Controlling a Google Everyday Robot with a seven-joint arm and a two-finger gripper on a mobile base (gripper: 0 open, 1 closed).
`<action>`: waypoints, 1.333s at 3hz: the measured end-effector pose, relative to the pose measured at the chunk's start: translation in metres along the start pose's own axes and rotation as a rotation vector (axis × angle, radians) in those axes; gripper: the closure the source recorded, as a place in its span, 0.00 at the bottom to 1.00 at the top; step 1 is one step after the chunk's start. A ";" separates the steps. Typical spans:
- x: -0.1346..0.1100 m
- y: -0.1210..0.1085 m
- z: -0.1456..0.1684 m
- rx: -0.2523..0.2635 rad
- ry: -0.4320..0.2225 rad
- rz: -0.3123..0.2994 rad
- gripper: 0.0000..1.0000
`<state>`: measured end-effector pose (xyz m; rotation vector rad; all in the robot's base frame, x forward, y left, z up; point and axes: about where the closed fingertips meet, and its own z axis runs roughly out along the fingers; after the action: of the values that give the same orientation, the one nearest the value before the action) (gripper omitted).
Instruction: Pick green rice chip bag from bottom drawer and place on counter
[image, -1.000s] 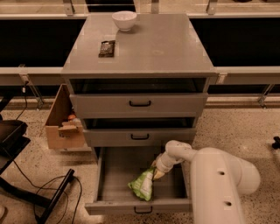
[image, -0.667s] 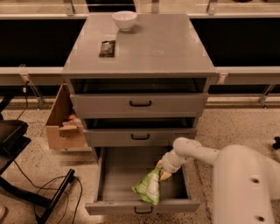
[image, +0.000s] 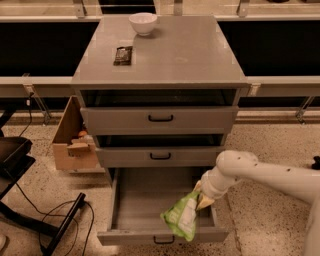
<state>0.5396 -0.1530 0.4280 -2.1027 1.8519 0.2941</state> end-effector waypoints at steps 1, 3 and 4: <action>-0.002 -0.008 -0.069 0.062 0.057 0.175 1.00; -0.002 -0.032 -0.148 0.172 0.105 0.429 1.00; -0.002 -0.032 -0.147 0.170 0.104 0.429 1.00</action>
Offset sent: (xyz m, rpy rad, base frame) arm 0.0447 -0.0857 0.2288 -0.0897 -0.0504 -0.7120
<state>0.5621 -0.2022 0.5685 -1.6246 2.2930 0.1192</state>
